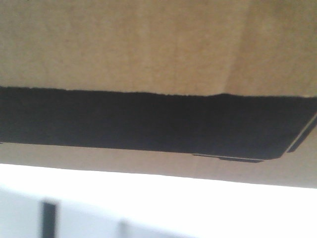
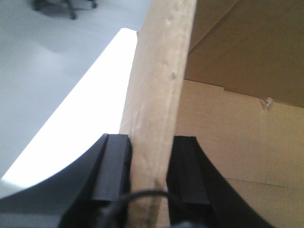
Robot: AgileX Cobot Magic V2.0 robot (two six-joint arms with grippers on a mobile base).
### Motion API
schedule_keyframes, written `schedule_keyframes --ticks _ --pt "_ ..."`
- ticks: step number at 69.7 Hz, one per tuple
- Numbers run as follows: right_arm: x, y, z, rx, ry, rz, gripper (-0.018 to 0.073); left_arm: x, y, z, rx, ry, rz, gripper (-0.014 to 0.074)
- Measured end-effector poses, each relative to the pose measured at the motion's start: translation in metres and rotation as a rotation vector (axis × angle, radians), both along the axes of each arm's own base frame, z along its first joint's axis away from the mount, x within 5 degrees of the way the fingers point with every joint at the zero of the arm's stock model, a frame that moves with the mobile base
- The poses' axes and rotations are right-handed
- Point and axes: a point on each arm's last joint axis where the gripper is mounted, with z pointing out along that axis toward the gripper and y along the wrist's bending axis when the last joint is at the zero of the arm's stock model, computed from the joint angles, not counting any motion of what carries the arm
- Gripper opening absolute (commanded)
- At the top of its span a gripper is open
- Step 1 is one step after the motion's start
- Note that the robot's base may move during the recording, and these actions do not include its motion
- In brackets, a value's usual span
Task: Grab box from left shelf to table start
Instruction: 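Carry the box with both grippers while driving toward the white table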
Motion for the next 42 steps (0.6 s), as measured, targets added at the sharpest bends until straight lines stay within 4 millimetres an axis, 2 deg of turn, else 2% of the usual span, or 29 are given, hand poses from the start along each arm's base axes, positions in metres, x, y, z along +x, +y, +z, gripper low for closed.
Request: schedule_keyframes --ticks 42 --pt "0.0 0.0 0.0 0.0 0.0 0.0 0.0057 0.0 0.0 0.0 0.0 0.0 0.0 -0.0092"
